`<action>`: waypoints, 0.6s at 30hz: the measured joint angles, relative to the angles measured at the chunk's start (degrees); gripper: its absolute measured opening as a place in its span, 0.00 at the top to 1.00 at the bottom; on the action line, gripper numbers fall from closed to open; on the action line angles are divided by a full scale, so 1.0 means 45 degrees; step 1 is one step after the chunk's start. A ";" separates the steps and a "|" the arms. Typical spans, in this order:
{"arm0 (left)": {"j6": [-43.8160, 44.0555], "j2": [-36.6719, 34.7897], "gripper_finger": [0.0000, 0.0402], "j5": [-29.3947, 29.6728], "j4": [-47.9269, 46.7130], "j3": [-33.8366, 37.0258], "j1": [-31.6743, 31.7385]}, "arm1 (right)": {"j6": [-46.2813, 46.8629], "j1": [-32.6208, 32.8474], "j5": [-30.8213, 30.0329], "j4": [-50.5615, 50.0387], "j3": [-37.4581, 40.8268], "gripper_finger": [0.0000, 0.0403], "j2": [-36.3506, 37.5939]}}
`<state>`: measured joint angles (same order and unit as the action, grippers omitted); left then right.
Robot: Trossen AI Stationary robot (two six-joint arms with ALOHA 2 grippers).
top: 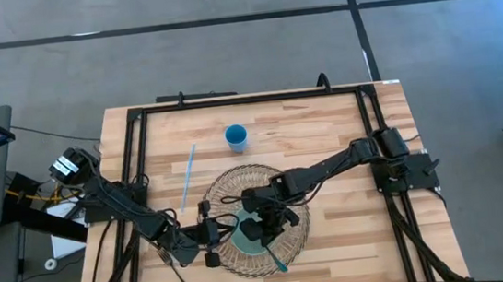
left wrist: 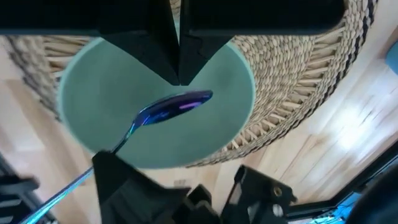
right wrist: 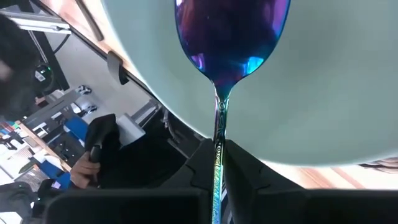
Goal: Pick & Place Utensil
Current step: Put the blue spoon into the green bowl on the brown placemat
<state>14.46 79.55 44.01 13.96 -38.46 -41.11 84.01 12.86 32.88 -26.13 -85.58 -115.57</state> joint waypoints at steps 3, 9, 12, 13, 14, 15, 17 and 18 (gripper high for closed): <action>0.0005 0.0524 0.99 0.0000 0.0226 0.0000 0.0201 | -0.0034 0.0000 -0.0018 -0.0034 0.0000 0.96 0.0000; 0.0000 0.1030 0.99 0.0000 0.0554 0.0000 0.0464 | -0.0083 -0.0063 -0.0423 -0.0044 0.0000 0.95 0.0000; 0.0000 0.0990 0.99 0.0000 0.0582 0.0000 0.0461 | -0.0018 -0.0078 -0.0423 -0.0049 0.0000 0.95 0.0003; 0.0000 0.0957 0.99 0.0000 0.0631 0.0000 0.0459 | 0.0010 -0.0081 -0.0420 -0.0049 0.0000 0.95 0.0005; -0.0001 0.0938 0.99 0.0004 0.0681 0.0000 0.0459 | 0.0005 -0.0116 -0.0420 -0.0049 0.0000 0.95 0.0005; 0.0000 0.0933 0.99 0.0001 0.0708 0.0000 0.0462 | 0.0010 -0.0143 -0.0423 -0.0049 0.0000 0.95 0.0005; -0.0004 0.0933 0.99 0.0000 0.0696 0.0000 0.0494 | 0.0005 -0.0156 -0.0459 -0.0049 0.0000 0.94 0.0005; 0.0000 0.0933 0.99 0.0000 0.0700 0.0000 0.0534 | 0.0010 -0.0160 -0.0533 -0.0049 0.0000 0.94 0.0005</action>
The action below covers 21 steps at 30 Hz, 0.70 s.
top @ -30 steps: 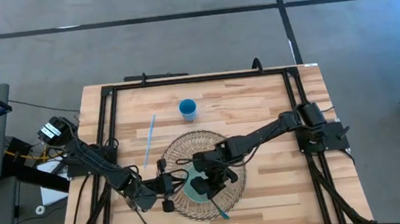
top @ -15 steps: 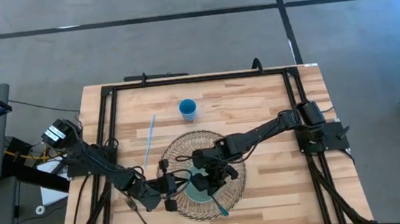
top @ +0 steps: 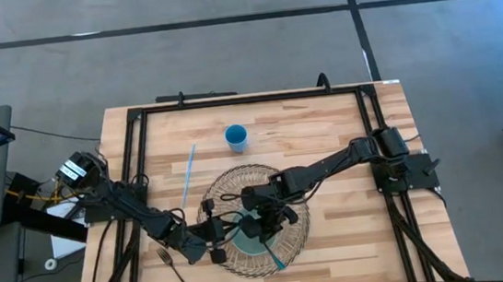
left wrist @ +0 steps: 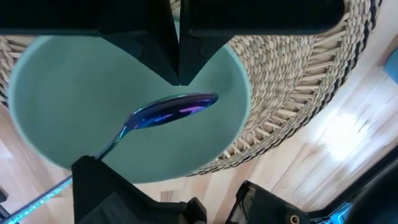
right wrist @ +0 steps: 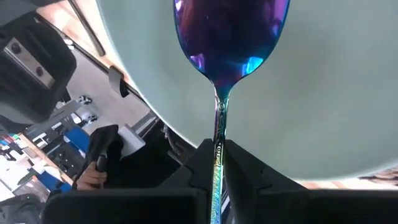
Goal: Pick & Place Utensil
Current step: Put the blue spoon into the green bowl on the brown placemat, then put the black fork into the green bowl on the brown placemat
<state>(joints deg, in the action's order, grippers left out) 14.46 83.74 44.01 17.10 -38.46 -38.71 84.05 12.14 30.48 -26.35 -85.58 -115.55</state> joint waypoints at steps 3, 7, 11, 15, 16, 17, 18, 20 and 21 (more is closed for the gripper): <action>0.0000 0.0000 0.99 0.0010 0.0000 0.0000 0.0056 | -0.0005 -0.0015 -0.0079 0.0000 0.0000 0.92 0.0000; -0.0003 0.0000 0.98 0.0005 0.0013 0.0000 0.0036 | 0.0000 -0.0015 -0.0079 0.0000 0.0000 0.90 0.0000; -0.0005 0.0000 0.99 0.0010 0.0024 0.0000 0.0051 | 0.0000 -0.0063 -0.0074 0.0000 0.0000 0.89 0.0015; -0.0005 0.0000 0.98 0.0005 0.0034 0.0000 0.0046 | 0.0000 -0.0142 -0.0074 0.0000 0.0000 0.89 0.0015; -0.0005 0.0000 0.98 0.0005 0.0037 0.0000 0.0046 | -0.0002 -0.0146 -0.0074 0.0000 0.0000 0.89 0.0015; -0.0005 0.0000 0.98 0.0005 0.0048 0.0000 0.0046 | 0.0000 -0.0155 -0.0074 0.0000 0.0000 0.89 0.0015; -0.0005 0.0000 0.98 0.0005 0.0062 0.0000 0.0046 | 0.0000 -0.0155 -0.0074 0.0000 0.0000 0.89 0.0015; -0.0005 0.0000 0.99 0.0005 0.0072 0.0000 0.0046 | 0.0000 -0.0165 -0.0078 0.0000 0.0000 0.89 0.0015; -0.0005 0.0000 0.99 0.0005 0.0073 0.0000 0.0046 | 0.0000 -0.0157 -0.0075 0.0000 0.0000 0.89 0.0015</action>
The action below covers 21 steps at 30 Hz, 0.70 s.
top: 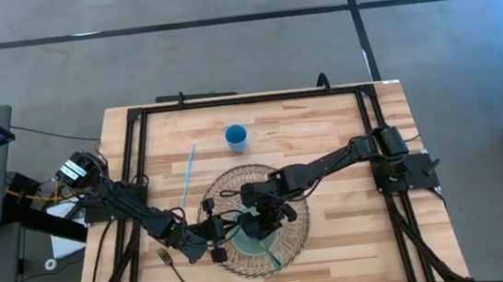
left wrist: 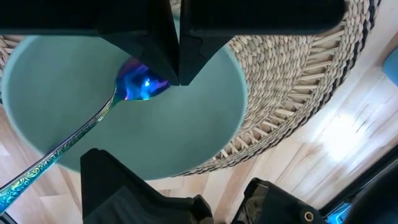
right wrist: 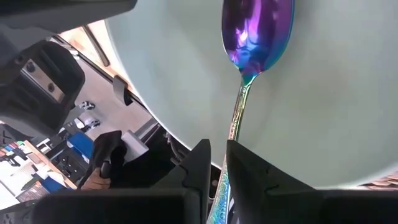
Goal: Pick & Place Utensil
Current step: Put the black fork into the green bowl on the brown placemat
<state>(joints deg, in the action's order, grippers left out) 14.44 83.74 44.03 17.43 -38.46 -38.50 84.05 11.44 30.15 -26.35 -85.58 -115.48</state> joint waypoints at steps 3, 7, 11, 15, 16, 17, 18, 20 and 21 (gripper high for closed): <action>0.0000 0.0000 0.98 0.0000 0.0000 0.0000 0.0000 | 0.0000 0.0001 0.0001 0.0000 0.0000 0.88 0.0000; 0.0000 0.0000 0.98 0.0000 0.0005 0.0000 0.0000 | 0.0000 0.0001 0.0006 0.0035 0.0000 0.88 0.0000; 0.0000 0.0000 0.99 0.0000 0.0005 0.0000 0.0000 | -0.0325 0.0001 0.0199 0.0580 0.0000 0.89 0.0000; 0.0000 0.0000 0.98 0.0000 0.0054 0.0000 0.0000 | -0.1074 0.0006 0.0411 0.1325 -0.0005 0.90 0.0005; 0.0005 0.0000 0.98 0.0000 0.0063 0.0000 0.0000 | -0.1176 0.0001 0.0345 0.1424 -0.0005 0.91 0.0005; 0.0053 0.0000 0.97 0.0000 0.0068 0.0000 0.0000 | -0.1327 -0.0003 0.0331 0.1452 -0.0024 0.91 0.0005; 0.0186 0.0000 0.97 0.0000 0.0095 0.0000 0.0000 | -0.1577 -0.0026 0.0331 0.1456 -0.0077 0.91 0.0005; 0.0426 0.0000 0.97 0.0000 0.0179 0.0000 0.0000 | -0.2088 -0.0063 0.0308 0.1457 -0.0240 0.92 0.0005; 0.0518 0.0000 0.97 0.0000 0.0199 0.0000 0.0000 | -0.2359 -0.0084 0.0227 0.1477 -0.0348 0.92 0.0005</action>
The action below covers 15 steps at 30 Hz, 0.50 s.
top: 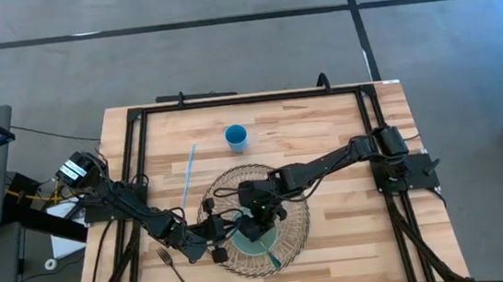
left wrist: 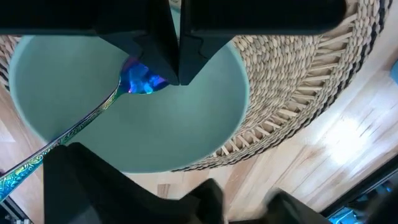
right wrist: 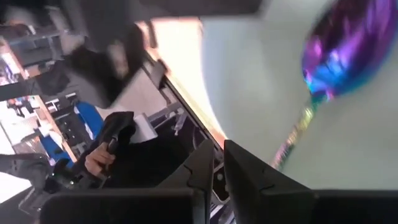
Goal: Pick & Place Utensil
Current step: Put the black fork into the green bowl on the brown placemat
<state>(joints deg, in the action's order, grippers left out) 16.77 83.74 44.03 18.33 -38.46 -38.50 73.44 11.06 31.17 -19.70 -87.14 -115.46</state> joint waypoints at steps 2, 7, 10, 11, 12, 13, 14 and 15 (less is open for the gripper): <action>0.0021 0.0000 0.97 0.0005 0.0026 0.0000 0.0000 | -0.0597 -0.0033 -0.0269 0.0000 -0.0238 0.92 0.0000; 0.0031 0.0000 0.97 0.0005 0.0436 -0.0015 -0.0001 | -0.2488 -0.0084 -0.0434 -0.0316 -0.1017 0.92 0.0000; 0.0041 0.0000 0.97 0.0005 0.0870 -0.0015 0.0000 | -0.3769 -0.0084 -0.0749 -0.1100 -0.1509 0.92 0.0000; 0.0055 0.0000 0.97 0.0005 0.1018 -0.0015 -0.0005 | -0.4181 -0.0082 -0.0884 -0.1434 -0.1670 0.92 0.0040; 0.0064 0.0000 0.97 0.0005 0.1136 -0.0015 -0.0014 | -0.4611 -0.0061 -0.1109 -0.1882 -0.1810 0.92 0.0133; 0.0073 0.0000 0.97 0.0005 0.1225 -0.0015 -0.0036 | -0.5052 -0.0049 -0.1372 -0.2296 -0.1941 0.92 0.0226; 0.0079 -0.0010 0.97 0.0002 0.1270 -0.0015 -0.0055 | -0.5529 -0.0031 -0.1757 -0.2716 -0.2077 0.92 0.0398; 0.0083 -0.0049 0.97 0.0000 0.1268 -0.0012 -0.0097 | -0.5950 0.0037 -0.2336 -0.3286 -0.2125 0.92 0.0650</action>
<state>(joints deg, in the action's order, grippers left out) 17.14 83.52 44.03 24.03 -38.51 -38.94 46.66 11.22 20.65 -34.49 -96.71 -112.54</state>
